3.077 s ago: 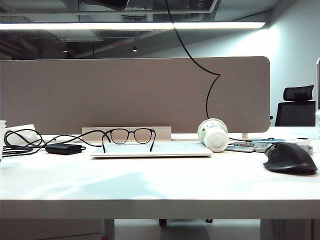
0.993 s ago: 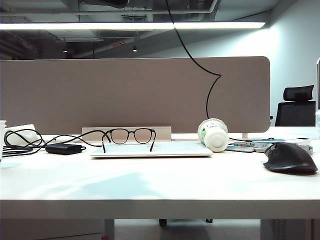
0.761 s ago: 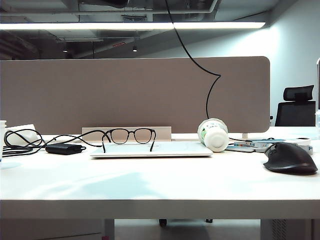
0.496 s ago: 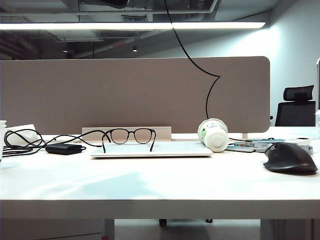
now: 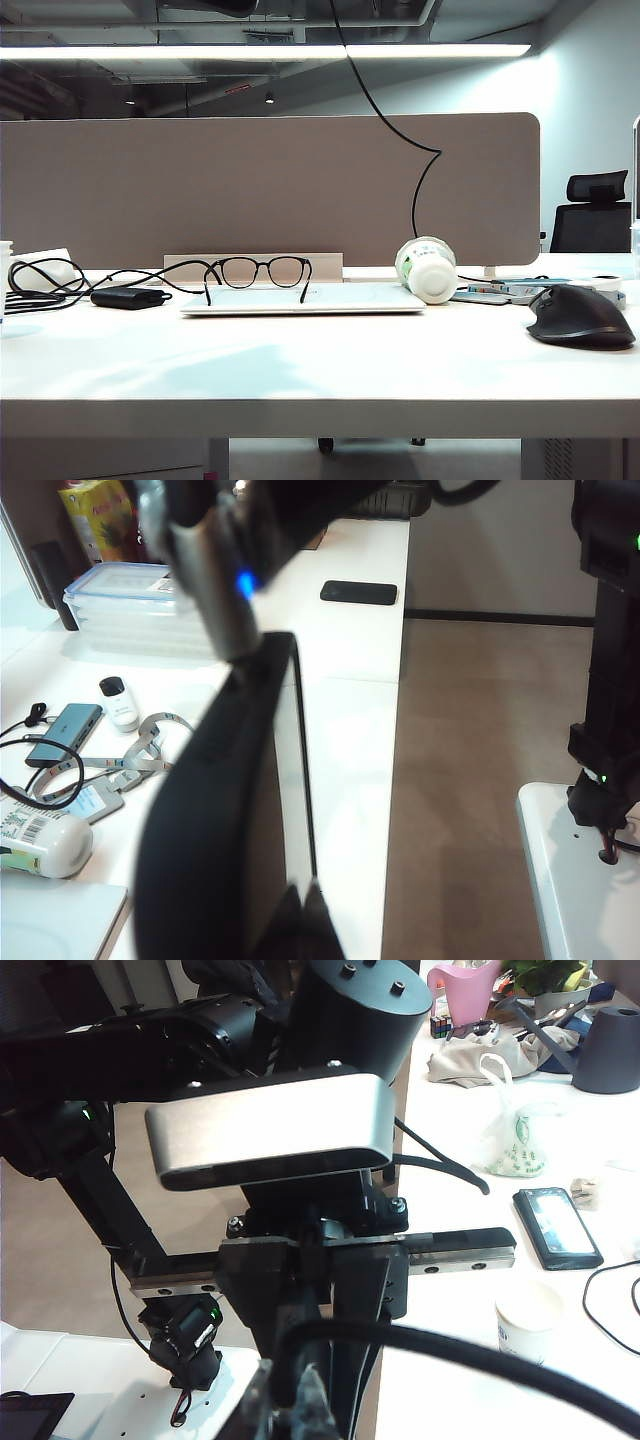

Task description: Pick up the black phone, pick up the charger plug, insert the charger plug into the phone's charging port, and finally place the connected phone back on the desk.

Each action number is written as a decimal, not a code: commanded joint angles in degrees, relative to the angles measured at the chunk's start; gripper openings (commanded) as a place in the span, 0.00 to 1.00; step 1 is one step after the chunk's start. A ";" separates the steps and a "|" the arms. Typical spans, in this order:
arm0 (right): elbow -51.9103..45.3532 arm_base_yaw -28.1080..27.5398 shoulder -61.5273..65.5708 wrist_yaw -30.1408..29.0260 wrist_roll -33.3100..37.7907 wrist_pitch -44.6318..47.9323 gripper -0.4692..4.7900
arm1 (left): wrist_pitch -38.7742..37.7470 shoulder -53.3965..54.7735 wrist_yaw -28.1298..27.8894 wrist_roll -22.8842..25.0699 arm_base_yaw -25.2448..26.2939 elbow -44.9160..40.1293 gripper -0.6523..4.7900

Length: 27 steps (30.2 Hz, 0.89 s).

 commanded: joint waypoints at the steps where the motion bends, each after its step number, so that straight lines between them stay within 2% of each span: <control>1: 0.13 0.07 -0.22 0.92 -0.72 0.20 0.07 | 3.61 -0.44 1.55 -0.55 0.00 0.55 0.11; 9: 0.13 0.09 -0.22 0.98 -1.81 -0.24 0.07 | 4.39 -0.44 1.55 -1.49 0.00 0.55 0.11; 17: 0.13 0.15 -0.22 4.24 -1.70 -0.42 0.07 | 4.31 -0.42 1.53 -1.46 0.00 0.55 0.11; 27: 0.13 0.31 -0.22 5.42 -1.66 -0.68 0.07 | 4.22 -0.33 1.53 -1.40 0.00 0.55 0.11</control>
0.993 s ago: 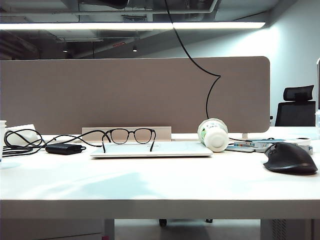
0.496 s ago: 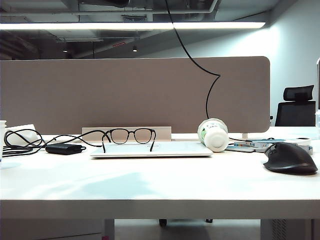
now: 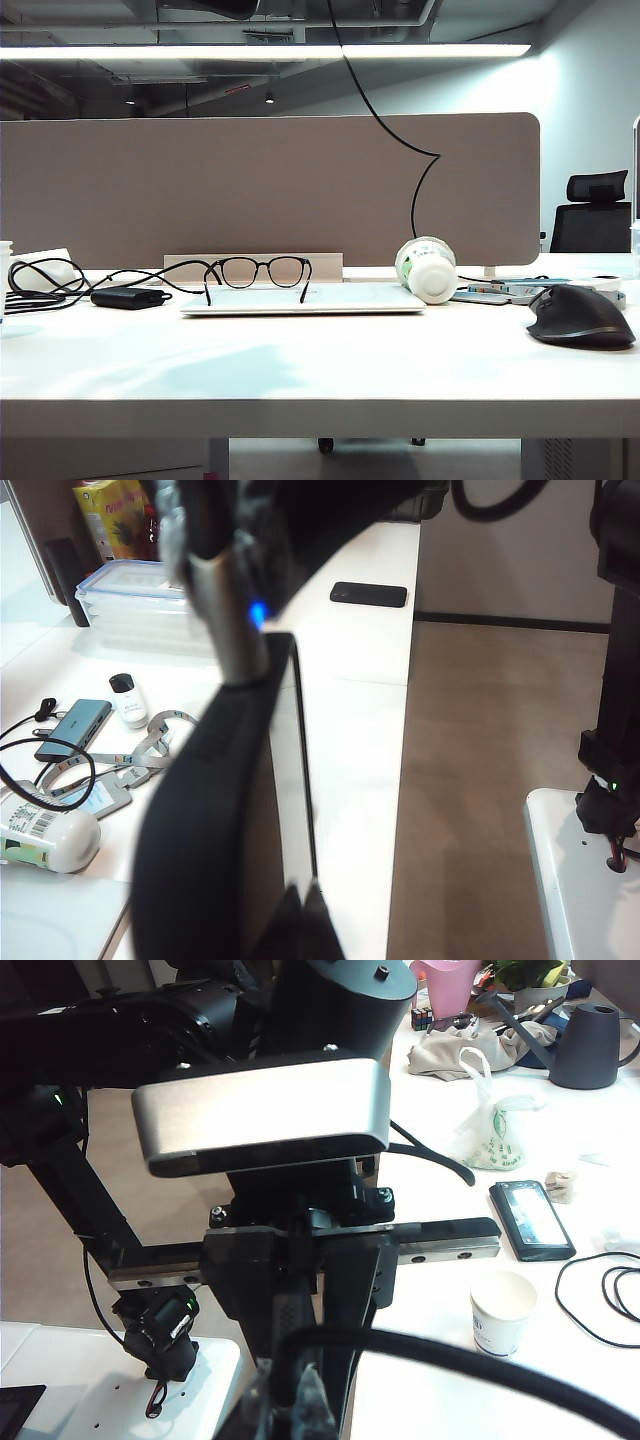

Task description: Pick up the black phone, pick up the charger plug, insert the charger plug into the phone's charging port, and finally place the connected phone back on the desk.

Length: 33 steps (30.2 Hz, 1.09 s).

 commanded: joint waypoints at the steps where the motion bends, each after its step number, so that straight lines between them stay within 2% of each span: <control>1: 0.09 0.90 -0.09 2.95 -0.26 -0.48 0.07 | 2.99 -0.57 2.14 0.24 -0.11 0.57 0.11; 21: 0.09 1.42 -0.11 2.47 0.13 -1.27 0.07 | 2.93 -0.57 2.16 0.24 -0.11 0.57 0.11; 22: 0.09 1.42 -0.11 2.49 0.11 -1.25 0.10 | 2.93 -0.57 2.19 0.24 -0.11 0.57 0.11; 25: 0.11 1.38 -0.13 2.69 0.13 -1.20 0.36 | 2.93 -0.57 2.16 0.24 -0.11 0.57 0.11; 26: 0.13 1.36 -0.15 2.95 0.13 -1.20 0.40 | 2.93 -0.57 2.16 0.24 -0.11 0.57 0.11; 33: 0.13 0.87 -1.64 9.77 0.11 -1.36 0.43 | 2.45 -0.57 1.03 0.70 -0.11 0.55 0.11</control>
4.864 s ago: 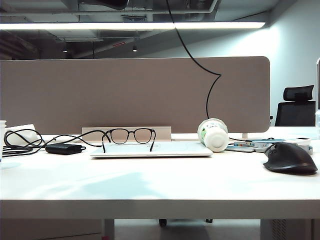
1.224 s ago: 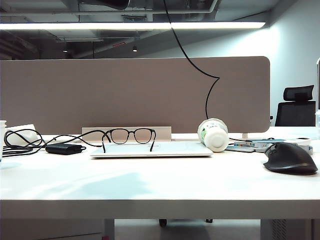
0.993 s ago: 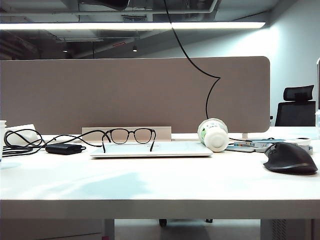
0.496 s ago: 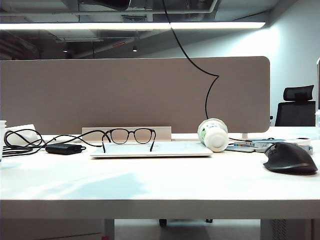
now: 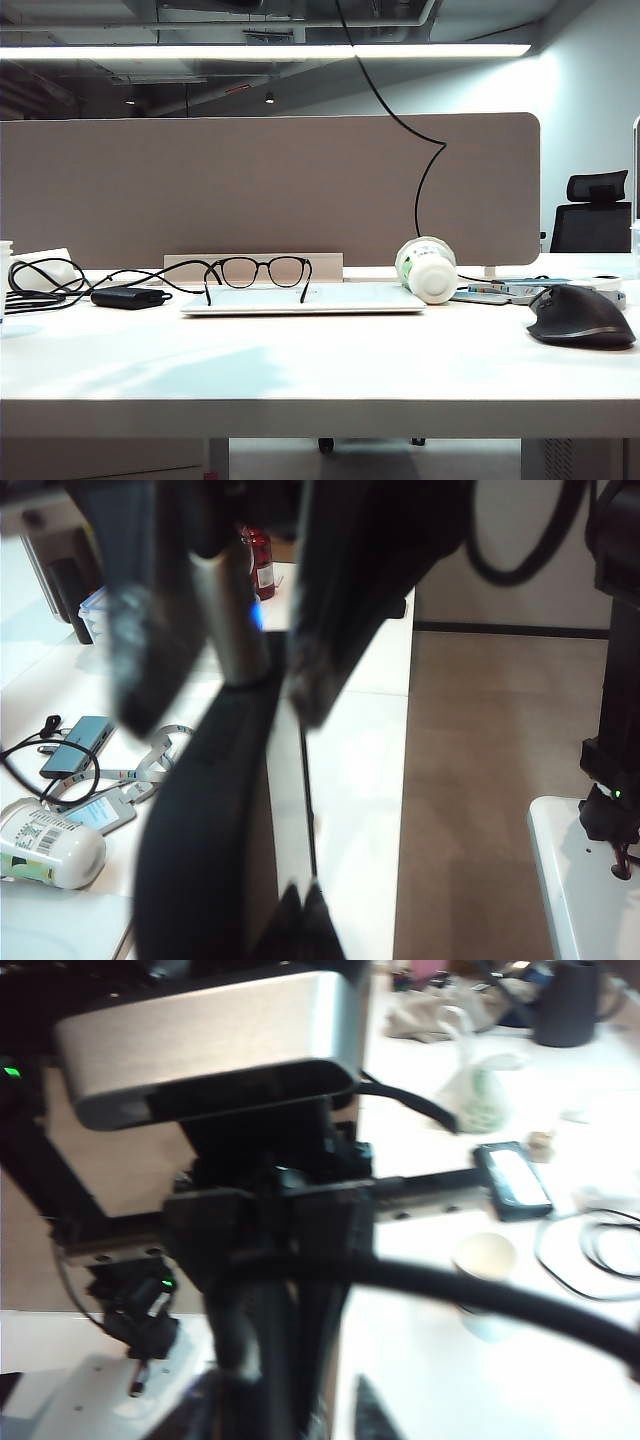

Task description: Pick up the black phone, pick up the charger plug, insert the charger plug into the phone's charging port, and finally place the connected phone back on the desk.

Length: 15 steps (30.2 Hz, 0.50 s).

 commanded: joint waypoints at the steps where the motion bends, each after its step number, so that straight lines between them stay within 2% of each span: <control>1: 0.24 -0.61 -1.66 4.87 -0.15 0.55 0.45 | 1.03 -0.55 -0.74 0.70 -0.22 0.48 0.11; 3: 0.24 -1.18 -2.80 6.84 -0.15 0.11 0.49 | 0.98 -0.55 -3.61 0.66 -0.22 0.50 0.11; 8: 0.24 -2.99 -6.21 11.87 -0.15 -1.31 0.50 | 0.98 0.37 -10.45 0.59 -0.24 0.48 0.11; 10: 0.24 -3.58 -7.58 15.30 -0.15 -1.40 0.49 | 1.29 1.18 -10.47 0.37 -0.24 0.48 0.11; 12: 0.24 -4.68 -9.18 21.29 -0.17 -1.09 0.47 | 1.66 2.38 -10.47 -0.83 -0.24 0.48 0.11; 13: 0.24 -4.96 -9.97 24.68 -0.15 -1.07 0.40 | 2.03 3.19 -10.47 -1.70 -0.24 0.48 0.11; 15: 0.24 -5.25 -11.32 33.51 -0.17 -0.85 0.13 | 2.49 5.09 -10.47 -4.26 -0.24 0.48 0.11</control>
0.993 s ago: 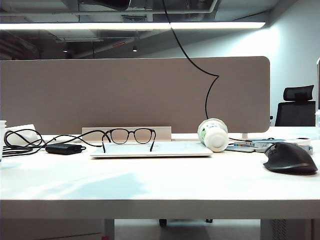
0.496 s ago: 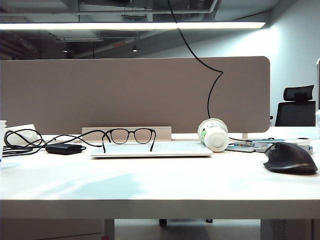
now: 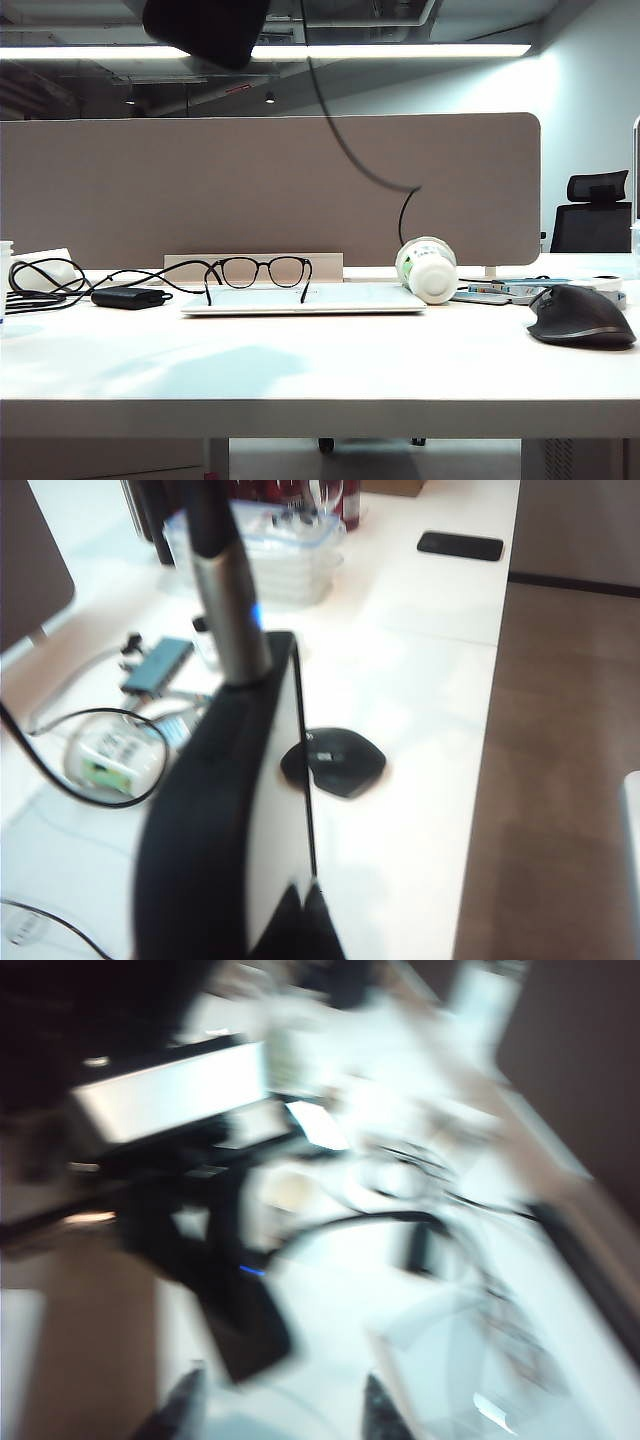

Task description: Pick up the black phone, pick up the charger plug, insert the charger plug into the phone's charging port, and finally place the connected phone back on the desk.

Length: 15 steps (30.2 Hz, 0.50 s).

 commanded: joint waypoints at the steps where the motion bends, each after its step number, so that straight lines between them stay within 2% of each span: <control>1: 0.24 -0.55 -2.27 16.20 -0.13 0.98 0.07 | 2.84 2.71 0.68 -4.52 -0.09 0.48 0.11; 3: 0.24 -0.55 -3.28 24.26 -0.11 1.01 0.09 | 3.32 5.18 0.70 -5.95 -0.11 0.48 0.11; 6: 0.24 -0.55 -4.09 30.45 0.37 1.11 0.09 | 5.40 9.33 0.66 -9.44 -0.83 0.50 0.11; 12: 0.24 -0.55 -5.07 31.12 2.03 1.44 0.09 | 10.97 17.70 1.18 -13.66 -2.78 0.50 0.11; 15: 0.24 -0.55 -5.38 31.34 2.25 1.97 0.09 | 14.14 21.44 2.43 -18.18 -3.54 0.50 0.11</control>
